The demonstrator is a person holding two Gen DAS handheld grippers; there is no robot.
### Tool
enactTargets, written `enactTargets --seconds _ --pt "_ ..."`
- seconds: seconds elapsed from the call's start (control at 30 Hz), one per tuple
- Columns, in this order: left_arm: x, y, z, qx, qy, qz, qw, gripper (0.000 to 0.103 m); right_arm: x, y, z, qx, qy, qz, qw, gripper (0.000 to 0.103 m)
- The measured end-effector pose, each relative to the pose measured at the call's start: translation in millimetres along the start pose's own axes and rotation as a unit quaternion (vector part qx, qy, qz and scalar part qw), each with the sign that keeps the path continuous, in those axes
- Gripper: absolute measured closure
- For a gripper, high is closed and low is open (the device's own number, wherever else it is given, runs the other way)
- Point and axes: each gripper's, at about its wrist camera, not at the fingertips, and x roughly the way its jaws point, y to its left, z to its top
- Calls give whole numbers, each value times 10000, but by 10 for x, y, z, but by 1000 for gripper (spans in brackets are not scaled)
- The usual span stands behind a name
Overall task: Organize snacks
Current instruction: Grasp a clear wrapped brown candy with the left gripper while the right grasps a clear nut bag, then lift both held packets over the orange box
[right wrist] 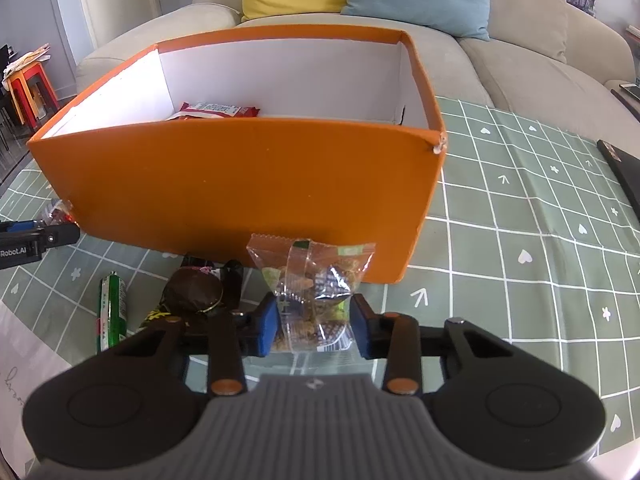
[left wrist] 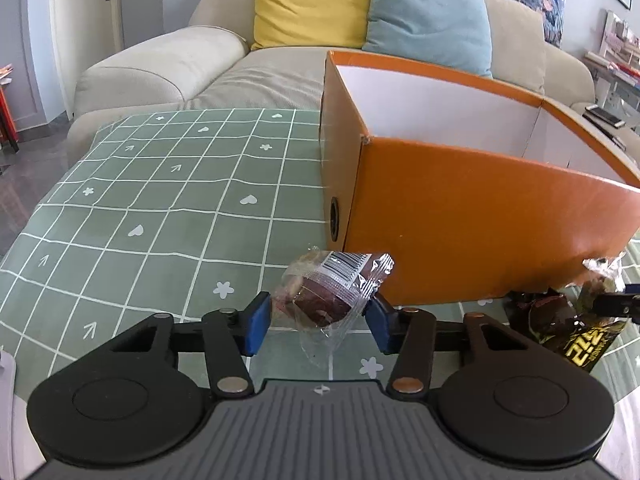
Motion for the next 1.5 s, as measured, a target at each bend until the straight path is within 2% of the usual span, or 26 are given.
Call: enactTargets --seconds 0.17,0.53,1.13,1.5 --pt "-106 26 -18 -300 11 -89 9995 47 -45 -2 -11 -1 -37 27 10000 76" --pt "-389 -137 -91 -672 163 -271 9972 48 -234 5 -90 -16 -139 136 9998 81" --pt "-899 -595 8 -311 -11 -418 9986 49 -871 32 -71 -13 -596 518 9969 83" --pt "-1044 -864 315 -59 -324 -592 9977 49 -1276 30 118 -122 -1090 731 9913 83"
